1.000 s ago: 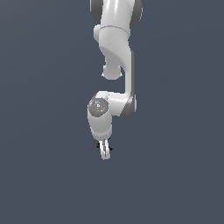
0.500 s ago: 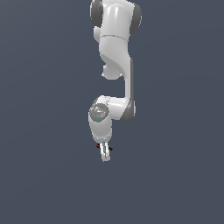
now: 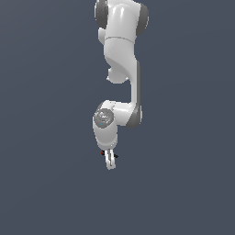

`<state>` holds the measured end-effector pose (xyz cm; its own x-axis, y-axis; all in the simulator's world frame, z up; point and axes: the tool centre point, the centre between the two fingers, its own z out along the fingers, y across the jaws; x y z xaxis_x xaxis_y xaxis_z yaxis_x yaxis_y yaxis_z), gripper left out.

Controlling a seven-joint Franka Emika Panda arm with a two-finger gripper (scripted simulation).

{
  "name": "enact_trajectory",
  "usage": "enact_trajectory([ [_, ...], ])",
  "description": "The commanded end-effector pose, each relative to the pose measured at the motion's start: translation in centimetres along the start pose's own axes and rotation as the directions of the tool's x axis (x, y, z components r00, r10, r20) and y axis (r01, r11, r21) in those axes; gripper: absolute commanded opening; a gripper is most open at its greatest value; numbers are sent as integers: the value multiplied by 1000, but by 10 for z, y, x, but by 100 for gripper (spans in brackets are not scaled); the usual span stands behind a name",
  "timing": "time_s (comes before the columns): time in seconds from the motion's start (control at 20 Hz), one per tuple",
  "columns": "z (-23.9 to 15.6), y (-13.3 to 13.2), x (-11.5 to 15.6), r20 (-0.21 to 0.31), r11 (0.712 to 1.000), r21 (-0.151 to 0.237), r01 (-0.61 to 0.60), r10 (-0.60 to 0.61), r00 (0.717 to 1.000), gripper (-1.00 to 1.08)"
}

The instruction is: Pick up the object and move it to a goal position.

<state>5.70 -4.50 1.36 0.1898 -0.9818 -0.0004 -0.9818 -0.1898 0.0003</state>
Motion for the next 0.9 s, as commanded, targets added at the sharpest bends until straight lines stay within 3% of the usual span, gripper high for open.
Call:
enact_trajectory([
  [0.0, -1, 0, 0, 0, 1000, 0, 0, 0, 1000, -100],
  [0.45, -30, 4, -12, 1, 1000, 0, 0, 0, 1000, -100],
  [0.85, -94, 11, -39, 2, 1000, 0, -1, 1, 1000, -100],
])
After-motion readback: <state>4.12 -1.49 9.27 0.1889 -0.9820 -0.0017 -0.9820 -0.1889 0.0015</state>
